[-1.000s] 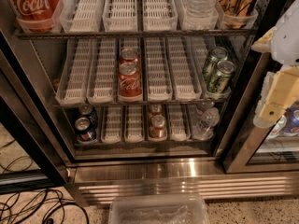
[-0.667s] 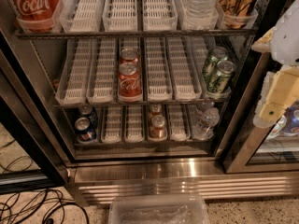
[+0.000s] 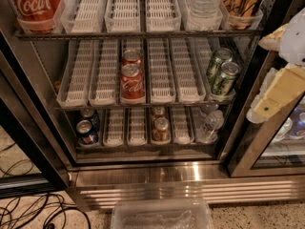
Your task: Pick water bottle from top shelf of fridge
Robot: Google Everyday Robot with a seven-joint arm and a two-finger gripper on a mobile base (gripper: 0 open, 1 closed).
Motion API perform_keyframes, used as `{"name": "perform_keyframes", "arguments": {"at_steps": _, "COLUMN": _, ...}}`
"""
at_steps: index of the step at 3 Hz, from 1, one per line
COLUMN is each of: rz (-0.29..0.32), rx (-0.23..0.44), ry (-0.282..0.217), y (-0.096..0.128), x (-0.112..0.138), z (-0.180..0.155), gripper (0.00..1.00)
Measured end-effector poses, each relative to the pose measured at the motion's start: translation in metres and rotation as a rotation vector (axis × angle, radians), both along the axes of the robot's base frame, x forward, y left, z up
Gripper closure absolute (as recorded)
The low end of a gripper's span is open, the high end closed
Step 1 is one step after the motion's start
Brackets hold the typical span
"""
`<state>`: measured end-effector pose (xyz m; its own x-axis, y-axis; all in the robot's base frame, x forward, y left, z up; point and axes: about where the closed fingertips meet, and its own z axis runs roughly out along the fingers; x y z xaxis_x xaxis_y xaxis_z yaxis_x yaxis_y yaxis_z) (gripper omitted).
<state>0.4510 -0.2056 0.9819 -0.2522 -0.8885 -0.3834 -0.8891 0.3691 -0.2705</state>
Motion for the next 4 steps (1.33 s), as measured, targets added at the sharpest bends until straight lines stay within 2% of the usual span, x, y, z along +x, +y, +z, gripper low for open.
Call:
{"name": "perform_keyframes", "arguments": {"at_steps": 2, "rz": -0.061, "rx": 0.285, "ry": -0.098, "y": 0.034, "x": 0.012, "z": 0.032, "gripper": 0.0}}
{"name": "perform_keyframes", "arguments": {"at_steps": 3, "rz": -0.082, "rx": 0.397, "ry": -0.118, "y": 0.053, "x": 0.02, "z": 0.05, "gripper": 0.0}}
{"name": "perform_keyframes", "arguments": {"at_steps": 4, "rz": -0.071, "rx": 0.398, "ry": -0.162, "y": 0.058, "x": 0.028, "z": 0.06, "gripper": 0.0}}
